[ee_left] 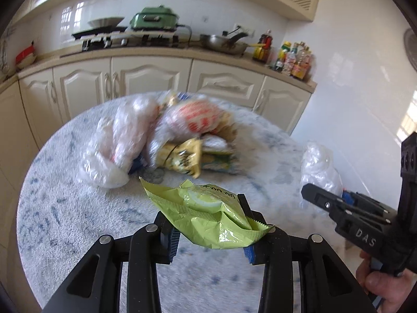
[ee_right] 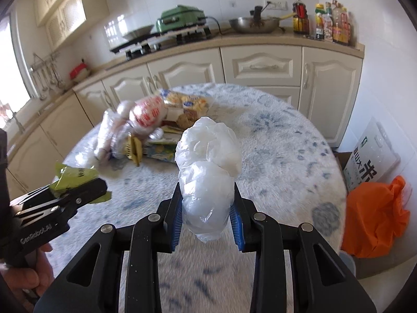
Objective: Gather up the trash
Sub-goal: 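Grasp the white plastic bag with the right tool while the left tool grasps the yellow-green bag, then carry both items to the blue bin and open both tools to drop them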
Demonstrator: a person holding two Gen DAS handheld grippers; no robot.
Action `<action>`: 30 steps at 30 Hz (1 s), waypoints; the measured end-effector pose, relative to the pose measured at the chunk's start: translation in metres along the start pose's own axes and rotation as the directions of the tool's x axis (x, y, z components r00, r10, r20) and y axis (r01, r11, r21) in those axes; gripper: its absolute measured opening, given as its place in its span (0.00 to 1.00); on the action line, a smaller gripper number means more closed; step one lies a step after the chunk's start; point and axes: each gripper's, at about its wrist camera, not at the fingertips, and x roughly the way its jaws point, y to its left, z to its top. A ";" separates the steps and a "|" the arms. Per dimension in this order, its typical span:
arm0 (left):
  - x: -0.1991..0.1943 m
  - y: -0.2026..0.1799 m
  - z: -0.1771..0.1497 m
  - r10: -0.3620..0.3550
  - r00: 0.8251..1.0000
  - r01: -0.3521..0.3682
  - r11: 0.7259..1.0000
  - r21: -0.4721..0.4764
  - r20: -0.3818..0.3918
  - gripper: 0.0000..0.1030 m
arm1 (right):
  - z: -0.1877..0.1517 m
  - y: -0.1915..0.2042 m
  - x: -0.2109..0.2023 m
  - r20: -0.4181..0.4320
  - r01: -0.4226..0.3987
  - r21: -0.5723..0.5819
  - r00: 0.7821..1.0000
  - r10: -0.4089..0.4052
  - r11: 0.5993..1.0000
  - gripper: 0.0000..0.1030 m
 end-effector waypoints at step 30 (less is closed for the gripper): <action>0.110 -0.319 -0.023 -0.352 0.887 0.448 0.812 0.374 -0.299 0.34 | -0.112 -0.263 -0.138 -0.023 0.330 0.423 0.935 -0.354 0.844 0.31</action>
